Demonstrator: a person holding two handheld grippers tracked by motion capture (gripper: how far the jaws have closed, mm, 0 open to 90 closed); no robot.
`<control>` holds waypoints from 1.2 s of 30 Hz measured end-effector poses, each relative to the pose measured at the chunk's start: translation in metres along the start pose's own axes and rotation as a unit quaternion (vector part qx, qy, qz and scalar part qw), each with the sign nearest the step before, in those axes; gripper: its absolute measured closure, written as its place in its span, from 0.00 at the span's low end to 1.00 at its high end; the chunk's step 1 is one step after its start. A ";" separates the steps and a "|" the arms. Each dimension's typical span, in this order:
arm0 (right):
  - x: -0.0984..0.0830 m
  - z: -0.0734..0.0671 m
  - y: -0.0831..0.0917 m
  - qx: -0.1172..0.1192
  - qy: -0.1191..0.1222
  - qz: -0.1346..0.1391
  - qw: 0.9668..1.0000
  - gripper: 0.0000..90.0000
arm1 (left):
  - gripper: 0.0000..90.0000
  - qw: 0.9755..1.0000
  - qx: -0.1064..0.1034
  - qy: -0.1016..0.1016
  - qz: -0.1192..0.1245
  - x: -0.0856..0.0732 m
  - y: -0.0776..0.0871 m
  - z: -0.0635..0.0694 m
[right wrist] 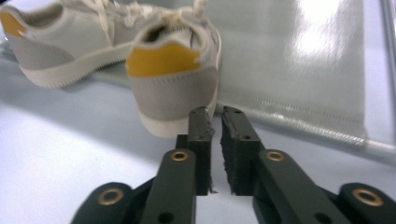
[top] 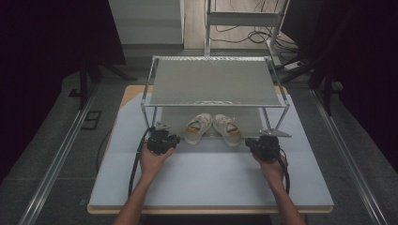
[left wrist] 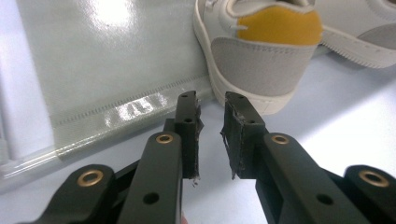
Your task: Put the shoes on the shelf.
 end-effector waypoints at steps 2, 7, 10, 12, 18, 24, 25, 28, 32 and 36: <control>-0.003 -0.001 -0.003 0.003 -0.001 -0.008 1.000 0.94 | 0.84 1.000 0.000 0.002 0.000 0.000 -0.003 0.002; -0.009 -0.008 -0.009 0.006 0.010 -0.017 1.000 0.97 | 0.86 1.000 -0.003 0.002 -0.003 0.000 -0.008 0.002; -0.010 -0.009 -0.013 0.005 0.013 -0.019 1.000 0.98 | 0.87 1.000 -0.002 0.001 -0.006 0.000 -0.011 0.002; -0.011 -0.010 -0.014 0.006 0.012 -0.021 1.000 0.98 | 0.89 1.000 -0.002 -0.001 -0.009 -0.001 -0.012 0.003; -0.009 -0.014 -0.020 0.011 0.013 -0.024 1.000 0.98 | 0.95 1.000 -0.007 -0.001 -0.015 -0.001 -0.018 0.003; -0.008 -0.012 -0.021 0.001 0.013 -0.026 1.000 0.98 | 0.99 1.000 -0.012 0.006 -0.016 0.001 -0.020 0.003; -0.008 -0.011 -0.021 0.001 0.012 -0.027 1.000 0.98 | 0.99 1.000 -0.013 0.005 -0.016 0.002 -0.021 0.004; -0.008 -0.009 -0.021 -0.006 0.011 -0.028 1.000 0.98 | 1.00 1.000 -0.016 0.002 -0.017 0.003 -0.021 0.009; -0.008 -0.006 -0.023 -0.009 0.007 -0.030 0.999 0.98 | 1.00 1.000 -0.008 -0.003 -0.016 0.006 -0.021 0.011; -0.007 -0.007 -0.026 -0.008 0.007 -0.031 0.999 0.99 | 1.00 1.000 -0.010 -0.003 -0.017 0.006 -0.021 0.011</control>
Point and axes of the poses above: each handheld gripper's, and its own axes: y roughly backward along the jaws, x roughly out of its top, z roughly to its right, the point moved 5 cm from there along -y, roughly forward along the jaws, and after that the axes turned 6 degrees about y, right-handed, at the moved point
